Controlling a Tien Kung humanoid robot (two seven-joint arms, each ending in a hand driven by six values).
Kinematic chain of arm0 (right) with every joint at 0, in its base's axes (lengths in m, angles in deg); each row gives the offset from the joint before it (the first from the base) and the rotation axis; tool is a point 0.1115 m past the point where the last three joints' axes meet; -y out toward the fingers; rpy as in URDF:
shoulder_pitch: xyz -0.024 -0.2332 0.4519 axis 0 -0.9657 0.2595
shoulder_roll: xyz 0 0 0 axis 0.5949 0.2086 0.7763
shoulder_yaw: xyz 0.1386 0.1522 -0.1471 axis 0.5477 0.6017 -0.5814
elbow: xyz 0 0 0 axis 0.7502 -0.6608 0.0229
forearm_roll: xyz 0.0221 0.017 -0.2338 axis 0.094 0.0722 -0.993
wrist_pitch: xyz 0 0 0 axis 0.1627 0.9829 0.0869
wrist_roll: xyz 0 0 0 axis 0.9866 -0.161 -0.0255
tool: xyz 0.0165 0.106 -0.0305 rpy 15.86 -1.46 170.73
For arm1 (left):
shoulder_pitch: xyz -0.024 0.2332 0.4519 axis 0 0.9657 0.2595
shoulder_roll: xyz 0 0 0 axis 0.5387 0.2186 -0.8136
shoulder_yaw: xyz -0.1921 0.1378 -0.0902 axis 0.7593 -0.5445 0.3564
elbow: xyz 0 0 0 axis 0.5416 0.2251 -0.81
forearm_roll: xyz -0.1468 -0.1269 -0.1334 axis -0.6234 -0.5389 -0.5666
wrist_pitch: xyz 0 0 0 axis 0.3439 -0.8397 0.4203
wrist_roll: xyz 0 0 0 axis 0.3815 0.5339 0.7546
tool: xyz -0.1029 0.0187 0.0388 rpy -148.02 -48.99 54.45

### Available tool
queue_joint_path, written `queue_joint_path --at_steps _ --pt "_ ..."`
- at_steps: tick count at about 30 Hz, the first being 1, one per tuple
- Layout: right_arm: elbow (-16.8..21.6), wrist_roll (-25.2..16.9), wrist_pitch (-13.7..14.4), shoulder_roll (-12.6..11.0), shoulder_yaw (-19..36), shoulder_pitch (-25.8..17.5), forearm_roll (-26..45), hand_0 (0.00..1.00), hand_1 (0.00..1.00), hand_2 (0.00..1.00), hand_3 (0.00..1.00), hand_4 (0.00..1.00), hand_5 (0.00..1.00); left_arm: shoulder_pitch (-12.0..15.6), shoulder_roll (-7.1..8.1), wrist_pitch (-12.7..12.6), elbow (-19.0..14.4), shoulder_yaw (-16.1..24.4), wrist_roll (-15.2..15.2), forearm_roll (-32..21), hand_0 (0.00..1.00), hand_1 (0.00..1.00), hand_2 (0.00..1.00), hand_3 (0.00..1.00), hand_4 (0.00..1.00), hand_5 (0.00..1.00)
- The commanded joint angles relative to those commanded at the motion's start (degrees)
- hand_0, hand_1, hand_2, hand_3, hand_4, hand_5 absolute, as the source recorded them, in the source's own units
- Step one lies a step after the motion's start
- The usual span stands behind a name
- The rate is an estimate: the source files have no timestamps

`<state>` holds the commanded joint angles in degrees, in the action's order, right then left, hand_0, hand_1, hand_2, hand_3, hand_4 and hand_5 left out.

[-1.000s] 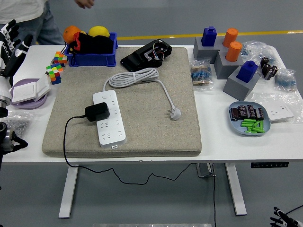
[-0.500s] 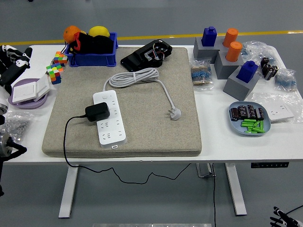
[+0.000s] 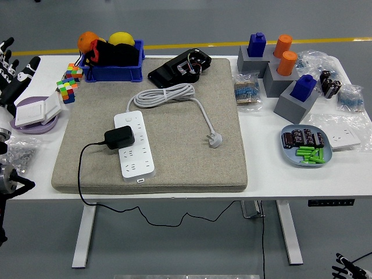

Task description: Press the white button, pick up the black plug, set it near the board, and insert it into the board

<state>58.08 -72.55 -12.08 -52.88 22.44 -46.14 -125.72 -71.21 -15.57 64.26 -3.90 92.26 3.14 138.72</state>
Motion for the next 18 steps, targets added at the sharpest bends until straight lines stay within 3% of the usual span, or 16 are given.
queue_joint_path --at_steps 10,16,17,18 --pt "0.0 0.01 -0.03 -0.11 -0.2 0.13 0.25 0.72 0.605 0.548 0.646 0.734 0.476 -0.86 1.05 -1.41 3.95 2.77 1.91 0.5 0.897 0.961 0.971 0.958 0.998 0.559" --pt "0.0 0.19 -0.29 -0.07 -0.12 -0.13 0.42 0.72 0.603 0.548 0.646 0.733 0.474 -0.92 0.8 -2.69 4.04 3.22 2.31 0.72 0.898 0.956 0.962 0.934 0.998 0.535" --pt "0.0 0.15 -0.35 -0.08 -0.24 -0.11 0.54 0.72 0.604 0.548 0.647 0.733 0.474 -1.0 0.81 -2.96 4.16 3.32 2.39 0.67 0.89 0.929 0.924 0.882 0.904 0.315" --pt "0.0 0.09 -0.4 -0.1 -0.38 -0.07 0.73 0.72 0.604 0.548 0.647 0.733 0.474 -1.14 0.88 -3.27 4.39 3.49 2.54 0.63 0.89 0.929 0.924 0.882 0.904 0.315"
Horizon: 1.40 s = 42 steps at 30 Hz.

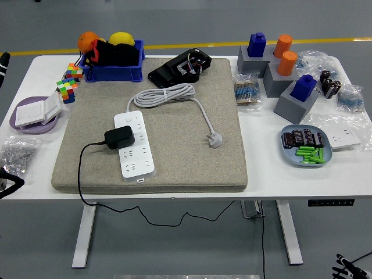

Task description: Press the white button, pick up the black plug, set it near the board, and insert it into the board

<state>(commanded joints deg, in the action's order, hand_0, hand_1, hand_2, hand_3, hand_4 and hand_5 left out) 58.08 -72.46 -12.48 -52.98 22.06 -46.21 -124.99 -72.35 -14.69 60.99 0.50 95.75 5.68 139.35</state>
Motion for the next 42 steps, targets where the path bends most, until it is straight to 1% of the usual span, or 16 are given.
queue_joint_path --at_steps 4,5,6,10,11,16,17,22,23,28,29,34,35,40,41,42 --pt "0.27 -0.29 -0.14 -0.14 -0.9 0.15 0.98 0.72 0.604 0.548 0.647 0.733 0.474 -0.5 0.99 -0.61 1.56 1.27 0.44 -1.4 0.89 0.929 0.924 0.882 0.904 0.315" --pt "0.36 -0.3 -0.16 -0.15 -1.02 0.17 1.13 0.721 0.603 0.548 0.647 0.732 0.474 -0.55 1.24 -0.56 1.82 1.63 0.43 -1.84 0.882 0.918 0.913 0.87 0.876 0.223" --pt "0.43 -0.29 -0.18 -0.14 -0.98 0.2 1.14 0.721 0.603 0.548 0.647 0.732 0.474 -0.61 1.47 -0.51 1.97 2.25 0.45 -1.98 0.882 0.918 0.913 0.87 0.876 0.223" --pt "0.41 -0.21 -0.36 0.03 -0.6 0.25 0.88 0.721 0.603 0.548 0.647 0.732 0.474 -0.89 1.46 -0.6 1.67 4.2 0.9 -1.53 0.882 0.918 0.913 0.87 0.876 0.223" --pt "0.4 -0.18 -0.41 0.1 -0.47 0.29 0.75 0.722 0.604 0.548 0.646 0.732 0.474 -0.95 1.38 -0.56 1.52 4.86 1.07 -1.36 0.871 0.908 0.911 0.863 0.851 0.166" --pt "0.6 -0.17 -0.4 0.29 0.13 0.57 0.59 0.722 0.604 0.548 0.646 0.732 0.474 -0.62 1.19 -0.38 0.86 6.89 1.56 -0.9 0.871 0.908 0.911 0.863 0.851 0.166" --pt "0.64 -0.17 -0.37 0.27 0.24 0.63 0.53 0.721 0.604 0.548 0.646 0.732 0.475 -0.53 1.17 -0.3 0.81 7.17 1.68 -0.79 0.866 0.902 0.91 0.859 0.838 0.136" --pt "0.96 -0.24 -0.11 0.08 1.21 0.98 0.06 0.721 0.604 0.548 0.646 0.732 0.475 -0.34 0.93 0.95 1.86 9.18 3.66 2.0 0.866 0.902 0.91 0.859 0.838 0.136" --pt "1.06 -0.31 -0.02 0.04 1.61 0.97 -0.1 0.722 0.605 0.548 0.646 0.732 0.475 -0.62 1.06 1.37 2.65 9.21 4.13 2.79 0.865 0.901 0.911 0.855 0.808 0.034" --pt "0.8 -0.38 -0.11 0.1 3.23 0.69 -1.24 0.722 0.605 0.548 0.646 0.732 0.475 -1.99 1.99 1.43 4.68 7.57 4.72 6.12 0.865 0.901 0.911 0.855 0.808 0.034" --pt "0.63 -0.37 -0.18 0.19 3.73 0.63 -1.66 0.721 0.603 0.549 0.647 0.731 0.475 -2.26 2.06 1.12 4.6 7.2 4.67 6.91 0.861 0.904 0.917 0.85 0.594 0.002" --pt "0.53 -0.42 -0.34 0.49 3.68 0.72 -1.8 0.721 0.603 0.549 0.647 0.731 0.475 -3.1 2.48 -0.55 3.84 6.43 5.43 11.23 0.861 0.904 0.917 0.85 0.594 0.002" --pt "0.64 -0.47 -0.29 0.5 3.43 0.77 -1.56 0.721 0.604 0.548 0.647 0.731 0.476 -3.15 2.56 -0.8 3.75 6.35 5.44 11.53 0.772 0.885 0.891 0.803 0.002 0.002" --pt "1.1 -0.63 0.01 0.37 2.25 1.19 -0.43 0.721 0.604 0.548 0.647 0.731 0.476 -3.24 2.86 -1.52 3.71 6.4 5.92 13.41 0.772 0.885 0.891 0.803 0.002 0.002" --pt "1.1 -0.61 0.05 0.34 2.25 1.21 -0.45 0.721 0.603 0.549 0.647 0.731 0.477 -3.18 2.9 -1.57 3.75 6.43 6.03 13.65 0.727 0.86 0.852 0.779 0.002 0.002" --pt "1.07 -0.59 0.07 0.33 2.33 1.21 -0.55 0.721 0.603 0.549 0.647 0.731 0.477 -3.09 2.92 -1.63 3.76 6.47 6.08 13.81 0.727 0.86 0.852 0.779 0.002 0.002"
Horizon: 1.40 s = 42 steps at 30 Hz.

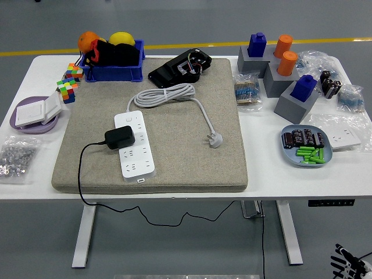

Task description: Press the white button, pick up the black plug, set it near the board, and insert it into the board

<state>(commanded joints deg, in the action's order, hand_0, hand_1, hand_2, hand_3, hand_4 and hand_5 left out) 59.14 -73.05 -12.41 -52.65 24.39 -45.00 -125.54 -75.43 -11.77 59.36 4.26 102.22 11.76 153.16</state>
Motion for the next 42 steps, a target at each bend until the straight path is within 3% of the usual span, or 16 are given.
queue_joint_path --at_steps 13,18,22,23,26,28,29,34,35,42 --pt "-0.34 -0.07 0.16 0.78 1.34 -0.84 -1.16 0.721 0.603 0.549 0.647 0.731 0.478 1.54 -0.44 -0.04 -0.42 1.16 -0.09 0.44 0.739 0.843 0.828 0.76 0.002 0.002" --pt "0.05 -0.09 0.22 0.44 0.28 -0.25 -0.29 0.721 0.603 0.549 0.647 0.731 0.479 0.57 0.03 1.68 -0.18 0.45 -2.21 -3.35 0.741 0.841 0.824 0.754 0.002 0.002" --pt "0.04 -0.04 0.22 0.05 0.31 0.17 -0.25 0.721 0.603 0.549 0.647 0.731 0.479 0.12 0.19 3.2 -0.29 0.08 -1.88 -6.24 0.741 0.841 0.824 0.754 0.002 0.002" --pt "0.05 -0.05 0.23 -0.07 0.26 0.21 -0.21 0.721 0.603 0.549 0.647 0.731 0.479 0.14 0.17 3.82 -0.43 0.01 -1.63 -7.95 0.866 0.895 0.878 0.778 0.615 0.002" --pt "-0.14 0.0 0.23 -0.4 0.76 0.21 -0.71 0.721 0.603 0.549 0.647 0.731 0.479 0.52 -0.1 6.12 -0.93 -0.3 -1.02 -14.9 0.866 0.895 0.878 0.778 0.615 0.002" --pt "-0.36 0.02 0.19 -0.4 1.62 -0.01 -1.46 0.721 0.603 0.549 0.647 0.731 0.479 0.83 -0.43 6.76 -1.13 -0.08 -0.04 -16.89 0.866 0.895 0.878 0.778 0.615 0.002" --pt "-0.45 0.04 0.15 -0.37 1.97 -0.13 -1.77 0.721 0.603 0.549 0.647 0.731 0.479 0.94 -0.57 6.95 -1.17 0.02 0.42 -16.71 0.889 0.951 0.936 0.858 0.938 0.292" --pt "-0.94 0.14 -0.13 0.12 4.17 -0.74 -3.71 0.721 0.603 0.549 0.647 0.731 0.479 1.9 -1.69 7.57 -1.85 -0.05 0.77 -17.43 0.889 0.951 0.936 0.858 0.938 0.292" --pt "-0.95 0.14 -0.13 0.18 4.29 -0.78 -3.81 0.721 0.605 0.548 0.647 0.732 0.479 2.07 -1.87 7.55 -2.01 0.0 0.68 -17.48 0.959 0.998 0.974 0.912 0.847 0.998" --pt "-0.55 0.0 0.24 0.49 3.23 -0.73 -2.92 0.721 0.605 0.548 0.647 0.732 0.479 3.64 -2.84 6.59 -3.29 -0.37 -1.23 -17.4 0.959 0.998 0.975 0.907 0.831 0.998"
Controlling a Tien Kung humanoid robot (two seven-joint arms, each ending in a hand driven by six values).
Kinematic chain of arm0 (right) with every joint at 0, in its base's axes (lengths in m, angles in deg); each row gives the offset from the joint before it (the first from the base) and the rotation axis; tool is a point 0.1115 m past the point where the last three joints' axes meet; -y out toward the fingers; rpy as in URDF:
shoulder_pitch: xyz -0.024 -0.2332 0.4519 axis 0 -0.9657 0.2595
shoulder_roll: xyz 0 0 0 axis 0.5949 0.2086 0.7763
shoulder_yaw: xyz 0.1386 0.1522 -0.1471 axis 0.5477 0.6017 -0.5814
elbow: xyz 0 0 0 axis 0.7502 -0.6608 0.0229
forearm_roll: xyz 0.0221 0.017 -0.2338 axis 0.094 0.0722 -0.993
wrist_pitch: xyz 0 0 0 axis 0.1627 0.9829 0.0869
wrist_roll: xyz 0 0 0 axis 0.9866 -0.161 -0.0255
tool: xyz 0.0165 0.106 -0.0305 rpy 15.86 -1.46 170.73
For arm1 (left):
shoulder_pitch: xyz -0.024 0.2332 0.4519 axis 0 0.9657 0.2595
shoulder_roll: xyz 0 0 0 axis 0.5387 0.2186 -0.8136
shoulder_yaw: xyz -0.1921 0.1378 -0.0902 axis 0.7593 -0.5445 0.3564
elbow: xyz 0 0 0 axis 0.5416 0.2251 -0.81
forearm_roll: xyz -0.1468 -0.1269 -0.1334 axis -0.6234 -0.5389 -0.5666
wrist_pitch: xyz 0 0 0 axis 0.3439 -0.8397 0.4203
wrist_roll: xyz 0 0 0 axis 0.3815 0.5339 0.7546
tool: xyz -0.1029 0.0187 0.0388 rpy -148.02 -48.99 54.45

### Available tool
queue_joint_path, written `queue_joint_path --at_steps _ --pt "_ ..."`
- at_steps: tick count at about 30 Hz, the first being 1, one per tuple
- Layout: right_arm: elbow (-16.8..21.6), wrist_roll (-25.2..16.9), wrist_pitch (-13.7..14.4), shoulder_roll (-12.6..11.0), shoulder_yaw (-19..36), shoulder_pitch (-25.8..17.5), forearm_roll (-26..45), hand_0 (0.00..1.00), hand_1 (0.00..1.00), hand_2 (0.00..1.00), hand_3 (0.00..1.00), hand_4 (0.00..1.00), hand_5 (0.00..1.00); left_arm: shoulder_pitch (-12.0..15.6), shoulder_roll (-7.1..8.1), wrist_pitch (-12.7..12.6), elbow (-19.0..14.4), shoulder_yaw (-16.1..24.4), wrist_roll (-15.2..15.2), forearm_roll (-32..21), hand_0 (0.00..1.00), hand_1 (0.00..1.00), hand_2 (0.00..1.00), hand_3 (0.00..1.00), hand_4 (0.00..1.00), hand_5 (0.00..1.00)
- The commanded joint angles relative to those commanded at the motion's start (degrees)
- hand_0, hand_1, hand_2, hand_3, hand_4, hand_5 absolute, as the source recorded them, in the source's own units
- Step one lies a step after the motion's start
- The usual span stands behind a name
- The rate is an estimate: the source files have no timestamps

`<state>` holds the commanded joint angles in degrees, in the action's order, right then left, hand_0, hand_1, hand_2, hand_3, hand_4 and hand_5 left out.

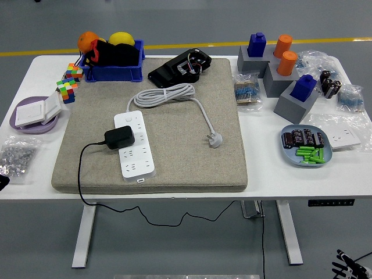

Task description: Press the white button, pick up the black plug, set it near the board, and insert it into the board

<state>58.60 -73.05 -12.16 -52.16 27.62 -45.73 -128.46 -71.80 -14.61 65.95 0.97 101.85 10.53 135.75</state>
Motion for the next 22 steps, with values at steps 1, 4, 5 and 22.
queue_joint_path --at_steps 1,4,5,22 --pt "0.01 0.01 0.04 0.0 -0.04 0.03 0.04 0.721 0.605 0.548 0.647 0.732 0.479 -0.01 0.0 -0.18 -0.03 -0.08 -0.28 -0.03 0.959 0.998 0.975 0.907 0.831 0.998" --pt "-0.02 0.16 0.1 0.04 -0.07 0.05 0.05 0.721 0.605 0.548 0.647 0.732 0.479 -0.22 0.26 -0.53 0.17 -0.71 -1.48 -1.21 0.959 0.998 0.975 0.907 0.831 0.998" --pt "-0.05 0.23 0.11 0.05 -0.05 0.05 0.0 0.721 0.604 0.548 0.647 0.732 0.48 -0.29 0.34 -0.63 0.2 -0.91 -1.88 -1.78 0.958 0.998 0.97 0.885 0.818 0.998" --pt "-0.14 0.6 0.21 0.14 -0.25 -0.44 -0.09 0.721 0.604 0.548 0.647 0.731 0.479 0.65 0.37 -4.56 -0.49 -1.49 -11.72 -11.23 0.935 0.961 0.932 0.816 0.724 0.998"
